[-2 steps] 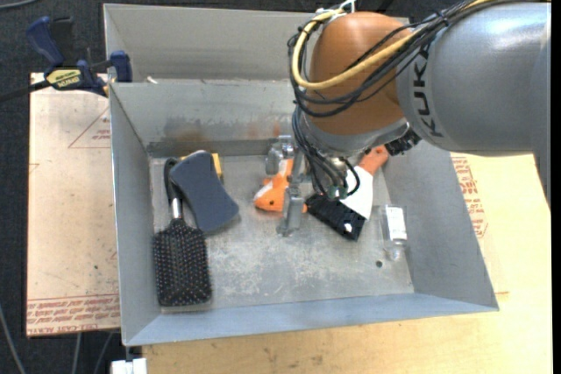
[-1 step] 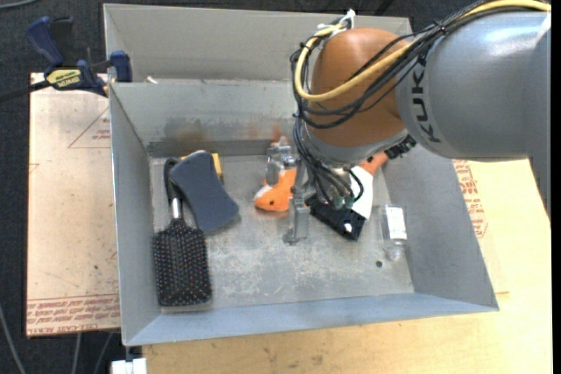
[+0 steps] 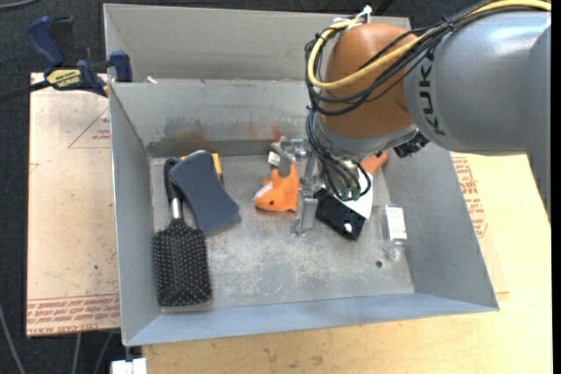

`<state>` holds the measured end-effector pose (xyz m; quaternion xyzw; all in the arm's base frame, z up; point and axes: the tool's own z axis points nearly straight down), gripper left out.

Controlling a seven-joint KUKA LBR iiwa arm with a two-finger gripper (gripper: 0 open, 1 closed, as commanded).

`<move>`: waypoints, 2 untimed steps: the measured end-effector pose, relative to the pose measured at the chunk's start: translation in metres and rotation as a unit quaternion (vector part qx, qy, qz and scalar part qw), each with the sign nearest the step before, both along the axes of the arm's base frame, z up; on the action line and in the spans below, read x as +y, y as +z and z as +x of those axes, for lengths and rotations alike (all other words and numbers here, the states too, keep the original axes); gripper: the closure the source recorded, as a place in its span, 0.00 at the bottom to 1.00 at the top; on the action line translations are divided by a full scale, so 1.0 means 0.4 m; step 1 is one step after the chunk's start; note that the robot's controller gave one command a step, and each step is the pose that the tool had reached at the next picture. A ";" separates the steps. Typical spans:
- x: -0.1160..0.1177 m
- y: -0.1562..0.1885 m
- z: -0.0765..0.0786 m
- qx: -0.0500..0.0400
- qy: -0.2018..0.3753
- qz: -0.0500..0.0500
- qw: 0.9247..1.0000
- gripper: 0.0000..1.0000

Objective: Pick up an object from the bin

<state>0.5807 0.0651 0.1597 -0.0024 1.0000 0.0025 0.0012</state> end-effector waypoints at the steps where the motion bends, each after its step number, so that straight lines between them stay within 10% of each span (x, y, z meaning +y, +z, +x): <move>1: -0.041 -0.159 0.099 -0.002 -0.051 -0.002 0.999 1.00; 2: -0.041 -0.159 0.099 -0.002 -0.052 -0.001 0.999 1.00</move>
Offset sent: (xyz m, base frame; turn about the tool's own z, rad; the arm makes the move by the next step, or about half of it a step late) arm 0.0000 0.0000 0.0000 0.0000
